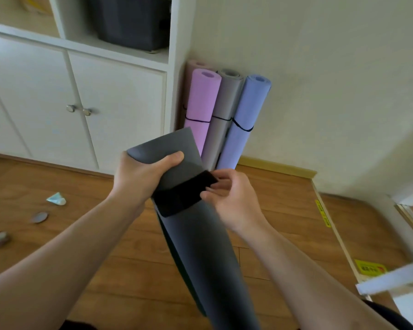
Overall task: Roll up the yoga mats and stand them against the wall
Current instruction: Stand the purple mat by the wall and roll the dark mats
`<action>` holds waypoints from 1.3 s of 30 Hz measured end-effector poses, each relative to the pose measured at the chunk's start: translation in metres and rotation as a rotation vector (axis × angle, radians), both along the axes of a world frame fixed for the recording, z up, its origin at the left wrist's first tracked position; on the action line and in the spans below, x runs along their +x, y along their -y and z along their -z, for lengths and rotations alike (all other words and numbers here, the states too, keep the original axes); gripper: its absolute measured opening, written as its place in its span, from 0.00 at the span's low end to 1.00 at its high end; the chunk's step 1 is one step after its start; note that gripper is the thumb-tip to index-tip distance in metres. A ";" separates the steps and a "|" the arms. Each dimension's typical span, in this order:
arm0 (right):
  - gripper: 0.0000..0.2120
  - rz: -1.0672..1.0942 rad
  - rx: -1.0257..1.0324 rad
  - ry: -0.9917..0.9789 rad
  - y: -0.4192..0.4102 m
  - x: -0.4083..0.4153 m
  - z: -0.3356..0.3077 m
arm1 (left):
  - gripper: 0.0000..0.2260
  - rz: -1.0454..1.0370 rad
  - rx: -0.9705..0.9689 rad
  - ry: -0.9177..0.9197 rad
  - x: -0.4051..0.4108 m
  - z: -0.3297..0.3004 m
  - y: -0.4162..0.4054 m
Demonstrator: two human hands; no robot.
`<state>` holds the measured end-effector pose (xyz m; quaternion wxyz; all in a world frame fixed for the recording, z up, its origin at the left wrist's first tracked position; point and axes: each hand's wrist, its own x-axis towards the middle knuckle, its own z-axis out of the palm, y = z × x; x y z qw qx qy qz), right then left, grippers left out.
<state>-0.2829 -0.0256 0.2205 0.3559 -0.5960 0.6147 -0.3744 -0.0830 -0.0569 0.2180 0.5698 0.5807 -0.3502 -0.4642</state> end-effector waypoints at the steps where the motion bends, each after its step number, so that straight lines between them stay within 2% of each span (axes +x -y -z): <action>1: 0.22 0.000 0.016 -0.038 0.003 -0.004 0.005 | 0.38 0.005 -0.005 0.002 -0.002 0.000 -0.001; 3: 0.23 -0.036 0.041 -0.124 0.004 -0.008 0.009 | 0.39 -0.002 -0.008 0.013 -0.006 0.003 -0.003; 5: 0.27 -0.109 0.067 -0.171 0.002 -0.011 0.012 | 0.42 -0.018 0.010 0.022 -0.008 0.005 -0.004; 9: 0.50 -0.240 0.087 -0.282 -0.012 -0.002 0.023 | 0.43 -0.075 0.044 0.046 -0.013 0.000 -0.009; 11: 0.65 -0.224 0.062 -0.341 -0.019 0.011 0.031 | 0.42 -0.112 0.050 0.032 -0.018 -0.005 -0.013; 13: 0.73 -0.144 -0.004 -0.390 -0.023 0.022 0.039 | 0.44 -0.126 0.076 0.027 -0.023 -0.009 -0.018; 15: 0.71 -0.088 -0.052 -0.378 -0.022 0.024 0.042 | 0.45 -0.100 0.097 -0.003 -0.027 -0.012 -0.022; 17: 0.64 -0.074 -0.078 -0.277 -0.016 0.013 0.040 | 0.41 -0.031 0.081 -0.065 -0.028 -0.017 -0.028; 20: 0.54 -0.053 -0.083 -0.123 -0.004 -0.014 0.029 | 0.20 0.131 0.006 -0.249 -0.023 -0.034 -0.037; 22: 0.53 -0.042 -0.071 -0.027 0.004 -0.029 0.025 | 0.13 0.213 -0.045 -0.316 -0.017 -0.044 -0.041; 24: 0.54 -0.060 -0.099 0.066 0.010 -0.037 0.023 | 0.11 0.253 -0.094 -0.231 -0.014 -0.051 -0.042; 26: 0.55 -0.089 -0.143 0.148 0.013 -0.044 0.018 | 0.10 0.296 -0.202 -0.072 -0.015 -0.057 -0.044; 28: 0.55 -0.149 -0.157 0.231 0.015 -0.050 0.009 | 0.14 0.349 -0.323 0.085 -0.014 -0.061 -0.046; 31: 0.53 -0.297 -0.117 0.308 0.015 -0.056 -0.009 | 0.30 0.357 -0.372 0.236 -0.004 -0.067 -0.041; 35: 0.50 -0.429 -0.039 0.159 0.012 -0.063 -0.027 | 0.51 0.474 -0.310 0.453 0.015 -0.064 -0.027; 37: 0.51 -0.484 -0.016 0.079 0.010 -0.063 -0.030 | 0.55 0.568 -0.308 0.518 0.022 -0.052 -0.023; 39: 0.52 -0.517 0.029 0.000 0.008 -0.062 -0.030 | 0.52 0.719 -0.317 0.465 0.024 -0.040 -0.025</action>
